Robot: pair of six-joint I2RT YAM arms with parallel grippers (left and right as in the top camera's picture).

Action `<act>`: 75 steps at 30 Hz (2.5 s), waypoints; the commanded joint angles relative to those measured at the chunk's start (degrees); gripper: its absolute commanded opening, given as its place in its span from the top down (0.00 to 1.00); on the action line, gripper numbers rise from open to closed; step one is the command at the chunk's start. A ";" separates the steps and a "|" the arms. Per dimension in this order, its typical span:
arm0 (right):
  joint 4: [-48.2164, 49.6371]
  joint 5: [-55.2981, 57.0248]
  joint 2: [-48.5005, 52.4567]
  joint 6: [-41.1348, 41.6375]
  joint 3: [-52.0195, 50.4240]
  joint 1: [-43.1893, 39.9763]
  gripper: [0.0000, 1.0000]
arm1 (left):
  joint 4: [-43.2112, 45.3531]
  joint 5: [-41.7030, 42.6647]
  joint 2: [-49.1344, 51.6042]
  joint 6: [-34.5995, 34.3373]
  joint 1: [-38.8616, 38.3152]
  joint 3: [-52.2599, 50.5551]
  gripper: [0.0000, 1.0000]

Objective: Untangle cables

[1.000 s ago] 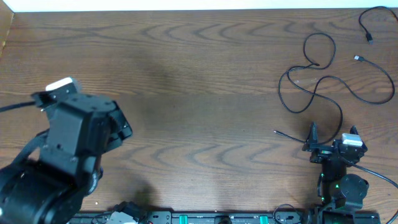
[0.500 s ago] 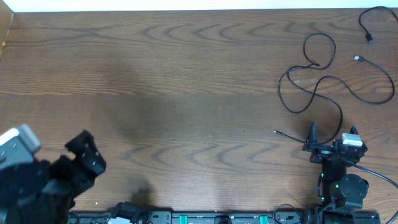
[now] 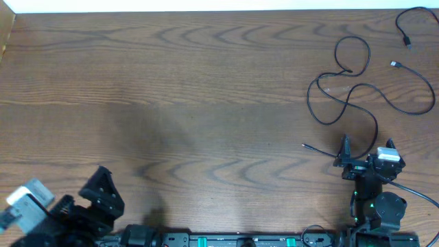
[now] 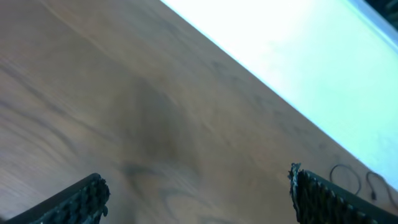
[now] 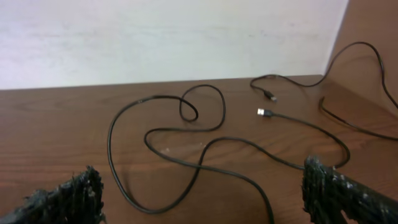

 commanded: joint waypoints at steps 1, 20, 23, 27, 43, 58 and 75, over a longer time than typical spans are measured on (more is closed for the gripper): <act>-0.28 -0.33 -0.39 0.15 -0.07 -0.39 0.01 | 4.02 3.54 -5.90 -0.50 1.88 -8.66 0.05; -0.28 -0.33 -0.39 0.15 -0.07 -0.39 0.01 | 34.07 12.50 -30.51 -0.48 7.39 -52.00 0.05; -0.28 -0.35 -0.39 0.15 -0.07 -0.39 0.01 | 38.99 12.50 -30.82 -0.48 7.37 -56.81 0.05; -0.28 -0.33 -0.39 0.15 -0.07 -0.39 0.01 | 46.21 12.50 -30.84 -0.46 7.15 -62.77 0.05; -0.28 -0.33 -0.39 0.15 -0.07 -0.39 0.01 | 72.26 11.80 -30.84 9.90 5.64 -80.24 0.05; -0.28 -0.33 -0.39 0.15 -0.07 -0.39 0.01 | 72.67 11.63 -30.88 29.57 1.64 -83.06 0.05; -0.28 -0.33 -0.39 0.15 -0.07 -0.39 0.01 | 72.63 12.04 -30.88 35.60 0.28 -83.06 0.05</act>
